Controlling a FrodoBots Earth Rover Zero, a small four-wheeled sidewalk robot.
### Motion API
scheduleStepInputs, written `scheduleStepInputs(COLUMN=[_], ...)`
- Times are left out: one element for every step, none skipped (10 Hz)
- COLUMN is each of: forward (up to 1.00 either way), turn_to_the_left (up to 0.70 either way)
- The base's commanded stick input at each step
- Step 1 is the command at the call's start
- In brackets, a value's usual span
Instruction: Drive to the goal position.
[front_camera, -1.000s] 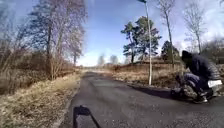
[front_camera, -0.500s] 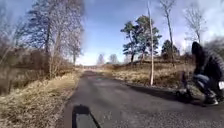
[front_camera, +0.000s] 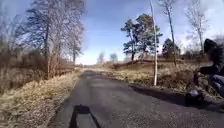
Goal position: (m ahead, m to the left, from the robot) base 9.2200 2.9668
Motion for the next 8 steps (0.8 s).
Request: scheduleStepInputs(forward=[0.70, 0.70, 0.70, 0.70, 0.70, 0.70, 0.70, 0.70], turn_to_the_left=[0.17, 0.18, 0.18, 0.19, 0.20, 0.21, 0.22, 0.22])
